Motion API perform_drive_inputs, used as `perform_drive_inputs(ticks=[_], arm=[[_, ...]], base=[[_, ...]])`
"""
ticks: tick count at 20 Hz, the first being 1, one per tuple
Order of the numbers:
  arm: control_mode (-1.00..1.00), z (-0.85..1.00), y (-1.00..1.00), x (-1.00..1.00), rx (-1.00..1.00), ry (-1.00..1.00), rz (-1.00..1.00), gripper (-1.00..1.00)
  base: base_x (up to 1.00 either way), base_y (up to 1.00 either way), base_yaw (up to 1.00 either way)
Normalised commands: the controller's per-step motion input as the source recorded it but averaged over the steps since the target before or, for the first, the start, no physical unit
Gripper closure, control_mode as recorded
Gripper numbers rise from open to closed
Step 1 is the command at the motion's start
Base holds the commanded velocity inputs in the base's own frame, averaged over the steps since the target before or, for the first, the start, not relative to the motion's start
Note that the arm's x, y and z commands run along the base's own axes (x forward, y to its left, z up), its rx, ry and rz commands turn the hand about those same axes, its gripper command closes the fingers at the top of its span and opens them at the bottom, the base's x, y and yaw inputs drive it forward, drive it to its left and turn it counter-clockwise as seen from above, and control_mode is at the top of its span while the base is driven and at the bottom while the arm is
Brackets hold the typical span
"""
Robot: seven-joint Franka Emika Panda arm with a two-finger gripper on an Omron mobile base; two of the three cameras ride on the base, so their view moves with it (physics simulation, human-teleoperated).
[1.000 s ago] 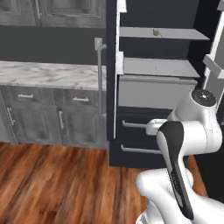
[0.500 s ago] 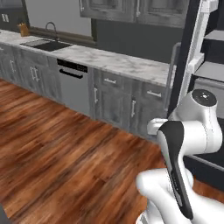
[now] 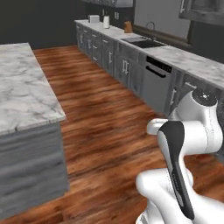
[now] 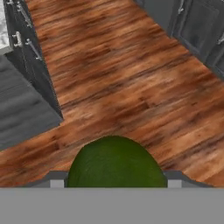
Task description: Grab the lime and garlic from the fridge, place them in the blender, close the lid, and turn on the blender to create a marinade.
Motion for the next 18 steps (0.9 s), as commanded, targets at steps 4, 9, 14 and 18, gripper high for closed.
perform_drive_inputs(ticks=[4, 9, 14, 18], arm=[[1.0, 0.0, 0.0, 0.0, 0.0, 0.0, 0.0, 1.0], [1.0, 0.0, 0.0, 0.0, 0.0, 0.0, 0.0, 1.0], [1.0, 0.0, 0.0, 0.0, 0.0, 0.0, 0.0, 1.0], [1.0, 0.0, 0.0, 0.0, 0.0, 0.0, 0.0, 1.0]], base=[[0.1, 0.04, 0.58], [0.21, 0.43, 0.47], [0.38, 0.99, 0.18], [0.55, 1.0, 0.04]])
